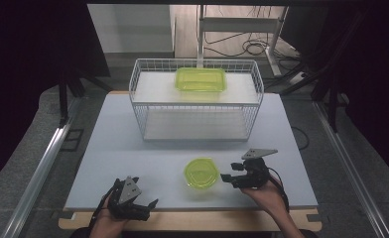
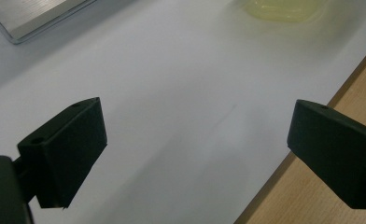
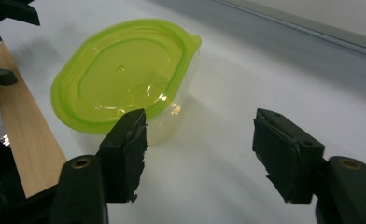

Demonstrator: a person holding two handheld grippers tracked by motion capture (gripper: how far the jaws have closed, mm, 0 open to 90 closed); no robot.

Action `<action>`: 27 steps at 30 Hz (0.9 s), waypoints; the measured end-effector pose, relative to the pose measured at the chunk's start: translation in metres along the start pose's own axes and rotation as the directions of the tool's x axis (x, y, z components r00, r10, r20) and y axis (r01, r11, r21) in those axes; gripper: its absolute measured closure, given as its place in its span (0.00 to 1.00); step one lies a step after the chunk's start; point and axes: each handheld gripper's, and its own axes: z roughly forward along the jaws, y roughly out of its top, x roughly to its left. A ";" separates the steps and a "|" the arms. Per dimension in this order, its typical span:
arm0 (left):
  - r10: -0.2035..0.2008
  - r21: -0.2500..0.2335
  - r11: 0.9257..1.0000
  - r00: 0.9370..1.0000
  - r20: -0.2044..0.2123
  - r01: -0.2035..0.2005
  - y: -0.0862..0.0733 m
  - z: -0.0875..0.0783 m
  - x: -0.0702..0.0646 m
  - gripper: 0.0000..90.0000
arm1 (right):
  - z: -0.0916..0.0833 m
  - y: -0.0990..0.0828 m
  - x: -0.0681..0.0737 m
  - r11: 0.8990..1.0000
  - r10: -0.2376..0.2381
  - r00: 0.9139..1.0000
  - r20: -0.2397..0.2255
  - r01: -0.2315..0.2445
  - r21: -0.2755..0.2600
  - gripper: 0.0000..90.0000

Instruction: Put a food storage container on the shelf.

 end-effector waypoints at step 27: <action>0.008 0.004 1.000 1.000 -0.004 -0.008 0.000 0.001 0.000 0.05 | 0.025 0.034 -0.012 0.993 0.116 0.986 -0.123 -0.112 0.043 0.65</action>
